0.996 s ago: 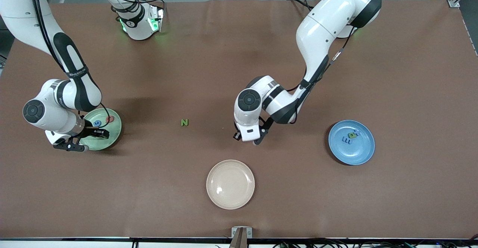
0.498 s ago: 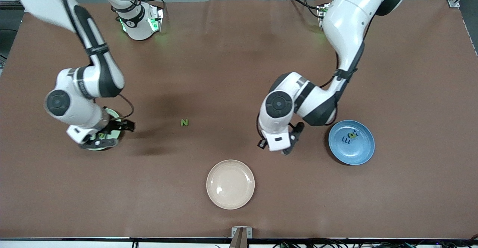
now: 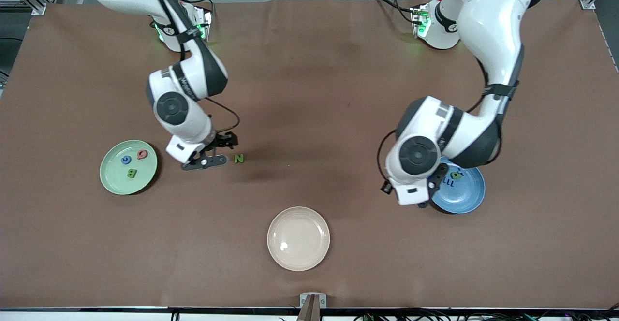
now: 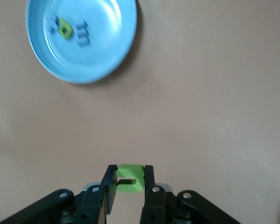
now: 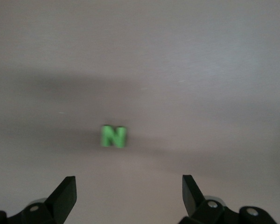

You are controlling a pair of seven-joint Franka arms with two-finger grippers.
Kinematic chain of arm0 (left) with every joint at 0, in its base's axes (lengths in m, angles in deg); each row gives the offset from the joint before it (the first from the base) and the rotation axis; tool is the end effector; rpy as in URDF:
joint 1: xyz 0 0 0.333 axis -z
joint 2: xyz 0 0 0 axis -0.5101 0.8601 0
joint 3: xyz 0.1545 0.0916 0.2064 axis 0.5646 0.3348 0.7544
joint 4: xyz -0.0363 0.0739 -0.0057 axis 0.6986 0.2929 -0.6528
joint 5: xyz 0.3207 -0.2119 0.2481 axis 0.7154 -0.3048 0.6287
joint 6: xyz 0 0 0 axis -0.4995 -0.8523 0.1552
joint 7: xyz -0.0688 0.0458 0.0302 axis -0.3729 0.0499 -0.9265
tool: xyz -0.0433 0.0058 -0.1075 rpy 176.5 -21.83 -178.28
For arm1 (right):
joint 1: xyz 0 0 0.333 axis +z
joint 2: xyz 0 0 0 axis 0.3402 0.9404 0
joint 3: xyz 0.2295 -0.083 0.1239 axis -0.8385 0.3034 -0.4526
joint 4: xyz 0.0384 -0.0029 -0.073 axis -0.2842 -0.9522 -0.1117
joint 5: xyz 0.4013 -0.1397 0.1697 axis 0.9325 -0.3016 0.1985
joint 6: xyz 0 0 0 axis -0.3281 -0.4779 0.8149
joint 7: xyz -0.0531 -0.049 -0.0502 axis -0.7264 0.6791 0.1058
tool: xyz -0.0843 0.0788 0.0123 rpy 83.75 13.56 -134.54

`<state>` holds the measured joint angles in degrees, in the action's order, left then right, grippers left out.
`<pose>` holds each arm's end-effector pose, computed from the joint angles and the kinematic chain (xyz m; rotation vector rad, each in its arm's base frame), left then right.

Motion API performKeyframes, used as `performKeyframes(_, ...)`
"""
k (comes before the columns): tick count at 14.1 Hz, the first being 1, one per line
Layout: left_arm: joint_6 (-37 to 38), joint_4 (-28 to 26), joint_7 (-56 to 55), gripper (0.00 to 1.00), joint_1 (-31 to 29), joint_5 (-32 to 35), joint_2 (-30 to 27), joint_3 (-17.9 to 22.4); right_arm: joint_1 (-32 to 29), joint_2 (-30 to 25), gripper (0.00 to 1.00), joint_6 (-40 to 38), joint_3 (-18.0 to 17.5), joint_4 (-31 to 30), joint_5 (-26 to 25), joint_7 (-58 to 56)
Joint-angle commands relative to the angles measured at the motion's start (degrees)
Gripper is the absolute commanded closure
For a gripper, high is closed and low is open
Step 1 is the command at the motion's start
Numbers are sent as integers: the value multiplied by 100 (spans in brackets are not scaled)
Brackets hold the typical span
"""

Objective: Sort upper and lower case letters into plates
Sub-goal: 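Drop the u on the blue plate while the right gripper grasps the green N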

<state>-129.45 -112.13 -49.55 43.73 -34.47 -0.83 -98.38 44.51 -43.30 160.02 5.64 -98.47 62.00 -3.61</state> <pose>0.6833 -0.2969 0.2642 -2.6183 -1.3441 0.1642 0.5664 0.2783 0.1882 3.1009 0.2415 -0.1088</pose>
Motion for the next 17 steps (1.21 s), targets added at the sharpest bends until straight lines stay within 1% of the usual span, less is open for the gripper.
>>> performKeyframes(1,-57,-675,722,97,-654,4,-302,-49,279,261,0,576,76,-92,96,338)
performKeyframes(2,-57,-693,864,95,-874,5,-293,-49,341,366,0,788,76,-92,218,373)
performKeyframes(3,-57,-754,978,91,-989,13,-284,-40,402,507,1,1025,76,-101,315,373)
performKeyframes(4,-57,-877,1301,83,-1138,57,-284,-31,420,604,1,1193,85,-127,325,382)
performKeyframes(6,-66,-983,1926,75,-1533,66,-267,-31,386,736,1,1369,85,-127,325,373)
performKeyframes(8,-66,-992,2200,50,-1737,57,-275,-40,377,807,1,1431,102,-136,325,365)
performKeyframes(9,-66,-992,2218,42,-1737,57,-275,-40,368,824,3,1458,111,-144,325,364)
performKeyframes(10,-66,-992,2219,29,-1737,57,-267,-31,368,877,3,1475,111,-136,325,364)
performKeyframes(11,-57,-984,2219,4,-1746,49,-275,-31,350,903,5,1519,111,-136,325,364)
performKeyframes(12,-31,-975,2210,0,-1737,48,-293,-31,350,956,5,1580,111,-144,325,364)
performKeyframes(15,-5,-931,2201,0,-1711,48,-485,-40,341,983,7,1581,138,-162,316,364)
performKeyframes(17,-5,-765,2253,0,-1693,31,-626,-57,341,991,8,1590,146,-180,316,364)
